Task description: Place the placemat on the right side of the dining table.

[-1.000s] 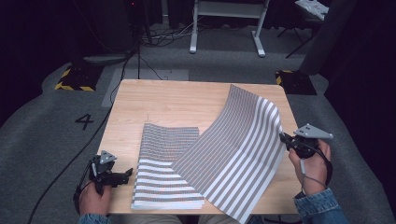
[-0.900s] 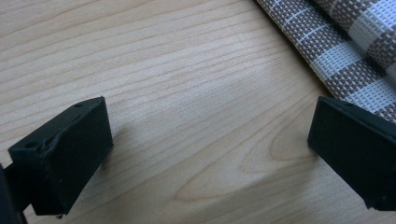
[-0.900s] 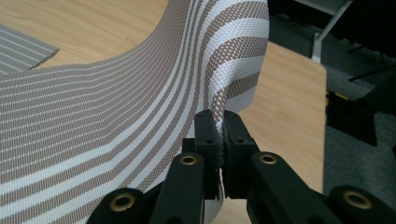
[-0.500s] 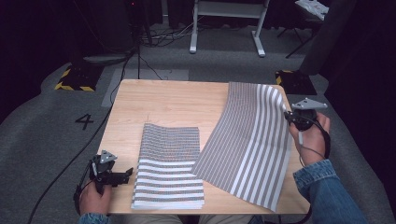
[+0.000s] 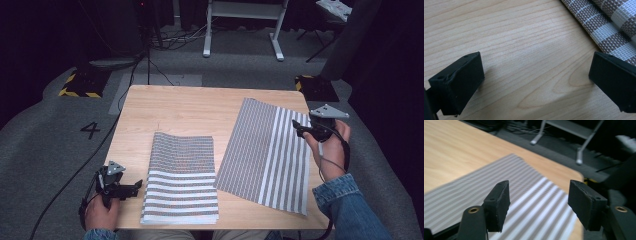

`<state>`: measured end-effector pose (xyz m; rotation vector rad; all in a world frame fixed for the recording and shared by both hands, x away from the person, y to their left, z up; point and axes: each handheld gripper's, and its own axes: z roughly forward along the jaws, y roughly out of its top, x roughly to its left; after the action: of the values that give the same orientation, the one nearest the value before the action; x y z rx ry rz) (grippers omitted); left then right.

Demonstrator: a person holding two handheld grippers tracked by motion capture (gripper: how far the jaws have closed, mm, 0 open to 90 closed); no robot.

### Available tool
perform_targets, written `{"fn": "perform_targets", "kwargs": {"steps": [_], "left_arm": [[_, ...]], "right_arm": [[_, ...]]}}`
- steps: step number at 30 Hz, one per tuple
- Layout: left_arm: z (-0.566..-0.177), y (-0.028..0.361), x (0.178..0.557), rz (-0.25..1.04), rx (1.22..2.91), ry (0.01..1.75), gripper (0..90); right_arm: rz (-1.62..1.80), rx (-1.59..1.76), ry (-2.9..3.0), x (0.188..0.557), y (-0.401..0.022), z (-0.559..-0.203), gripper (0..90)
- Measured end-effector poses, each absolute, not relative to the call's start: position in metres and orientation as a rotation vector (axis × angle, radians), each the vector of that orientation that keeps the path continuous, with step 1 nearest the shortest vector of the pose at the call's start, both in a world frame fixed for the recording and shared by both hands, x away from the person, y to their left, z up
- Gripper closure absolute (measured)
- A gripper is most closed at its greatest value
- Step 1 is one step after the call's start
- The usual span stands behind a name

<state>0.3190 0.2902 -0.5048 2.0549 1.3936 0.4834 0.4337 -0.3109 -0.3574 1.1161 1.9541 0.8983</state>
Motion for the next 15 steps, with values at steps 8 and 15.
{"fn": "perform_targets", "kwargs": {"steps": [8, 15], "left_arm": [[-0.505, 0.29, 0.319, 0.484, 2.055, 1.393, 0.0], [-0.505, 0.29, 0.319, 0.484, 2.055, 1.393, 0.0]], "right_arm": [[0.989, 1.05, 2.204, 0.382, -0.259, -0.36, 37.5], [1.065, 1.007, 2.394, 0.355, -0.21, -0.377, 37.6]]}}
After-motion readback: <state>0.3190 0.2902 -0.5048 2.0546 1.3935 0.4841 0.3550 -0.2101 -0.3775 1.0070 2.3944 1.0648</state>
